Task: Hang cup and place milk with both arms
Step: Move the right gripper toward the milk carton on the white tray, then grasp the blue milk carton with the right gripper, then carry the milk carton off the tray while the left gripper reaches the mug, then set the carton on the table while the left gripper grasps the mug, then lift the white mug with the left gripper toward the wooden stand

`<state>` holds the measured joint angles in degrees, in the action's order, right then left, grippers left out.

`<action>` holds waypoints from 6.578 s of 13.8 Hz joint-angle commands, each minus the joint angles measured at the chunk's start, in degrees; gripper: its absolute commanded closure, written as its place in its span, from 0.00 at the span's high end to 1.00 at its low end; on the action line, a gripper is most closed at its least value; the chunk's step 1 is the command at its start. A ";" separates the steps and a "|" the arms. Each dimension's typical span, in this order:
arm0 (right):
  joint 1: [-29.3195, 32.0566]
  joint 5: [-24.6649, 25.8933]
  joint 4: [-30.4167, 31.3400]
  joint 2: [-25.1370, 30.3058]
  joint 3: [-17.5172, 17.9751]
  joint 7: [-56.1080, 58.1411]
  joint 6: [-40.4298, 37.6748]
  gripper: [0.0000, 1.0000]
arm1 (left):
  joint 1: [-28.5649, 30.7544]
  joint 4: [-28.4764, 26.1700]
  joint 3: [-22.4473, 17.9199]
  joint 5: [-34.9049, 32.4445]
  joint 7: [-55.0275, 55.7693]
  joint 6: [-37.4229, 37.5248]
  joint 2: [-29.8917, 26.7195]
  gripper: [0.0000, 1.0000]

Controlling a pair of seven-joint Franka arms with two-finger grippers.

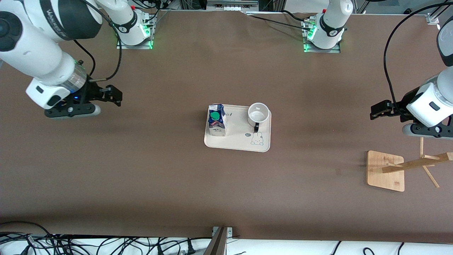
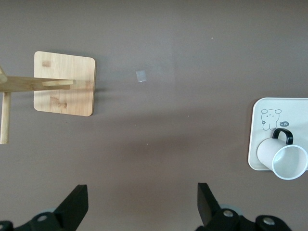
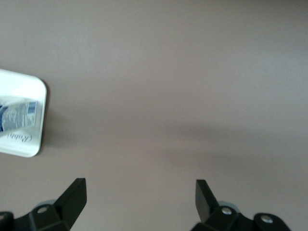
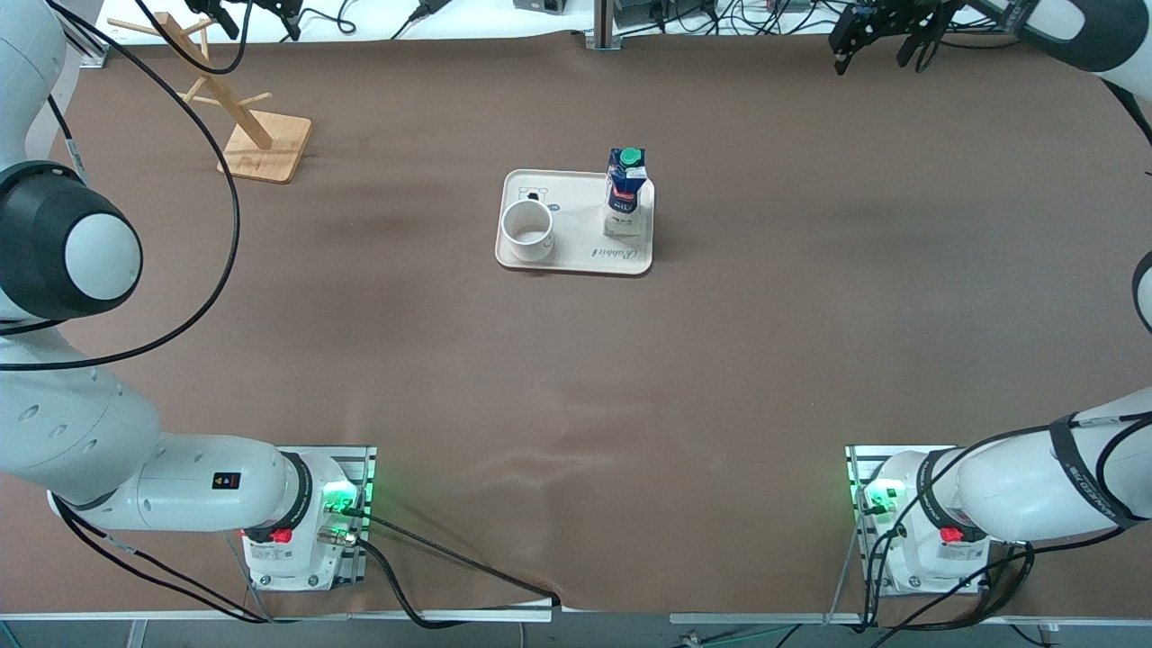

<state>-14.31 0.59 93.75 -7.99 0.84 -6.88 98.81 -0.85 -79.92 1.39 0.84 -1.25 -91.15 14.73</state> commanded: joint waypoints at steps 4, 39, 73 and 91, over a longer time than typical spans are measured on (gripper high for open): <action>-7.11 -8.23 -1.47 -4.21 1.79 -4.88 3.13 1.00 | -0.91 1.79 -0.07 -1.19 1.78 0.80 0.83 1.00; -7.78 -11.04 -15.36 -22.60 0.92 -6.96 8.87 0.43 | -0.99 0.82 4.66 0.21 1.60 2.46 0.47 1.00; 7.19 -3.67 -9.20 -2.92 -1.98 8.83 -5.00 1.00 | -28.94 -18.87 13.03 -11.03 53.37 -35.33 17.17 1.00; 6.66 -2.08 -11.31 -0.80 -1.98 5.83 -5.91 1.00 | -28.68 -17.47 13.38 -13.85 52.23 -33.31 16.14 0.00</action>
<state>-7.60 -2.40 83.19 -8.36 -1.03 -0.77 92.87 -29.83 -97.92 14.73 -14.35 50.95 -126.43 34.41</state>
